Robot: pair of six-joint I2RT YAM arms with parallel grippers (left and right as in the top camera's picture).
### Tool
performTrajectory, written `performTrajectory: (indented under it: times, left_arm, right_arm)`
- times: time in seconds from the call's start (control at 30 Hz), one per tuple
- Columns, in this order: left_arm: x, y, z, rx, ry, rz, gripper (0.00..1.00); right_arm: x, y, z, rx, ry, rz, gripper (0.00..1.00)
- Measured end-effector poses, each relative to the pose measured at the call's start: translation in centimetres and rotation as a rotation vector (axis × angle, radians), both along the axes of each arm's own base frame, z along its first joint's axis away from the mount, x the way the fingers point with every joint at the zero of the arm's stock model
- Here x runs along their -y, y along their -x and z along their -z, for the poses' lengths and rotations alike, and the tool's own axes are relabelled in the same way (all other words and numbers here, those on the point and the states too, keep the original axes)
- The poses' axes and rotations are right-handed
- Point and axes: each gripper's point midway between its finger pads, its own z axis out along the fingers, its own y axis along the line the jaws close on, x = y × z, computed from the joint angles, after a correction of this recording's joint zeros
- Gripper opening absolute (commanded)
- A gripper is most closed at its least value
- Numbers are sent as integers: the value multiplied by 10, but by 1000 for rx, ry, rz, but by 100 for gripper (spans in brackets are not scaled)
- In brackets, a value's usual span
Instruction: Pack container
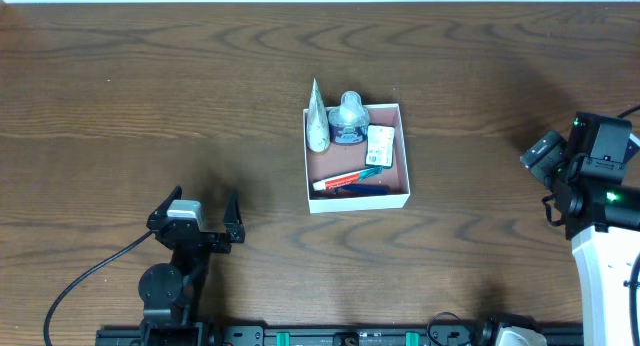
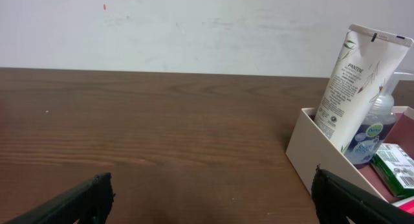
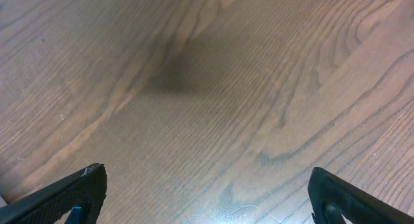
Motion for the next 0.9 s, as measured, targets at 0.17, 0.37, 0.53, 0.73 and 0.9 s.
performTrajectory:
  times: [0.17,0.37,0.53,0.73,0.9]
  left_arm:
    - [0,0,0,0,0,0,98]
    - [0,0,0,0,0,0,98]
    - [0,0,0,0,0,0,98]
    - [0,0,0,0,0,0,98]
    - [0,0,0,0,0,0,98]
  right_arm:
    - [0,0,0,0,0,0,99]
    - [0,0,0,1,0,0,99]
    - [-3,8,-25,93,17,-4,99]
    - [-37,35,-87,338,42,-118,99]
    - [-58,69,-97,436,31,-208,99]
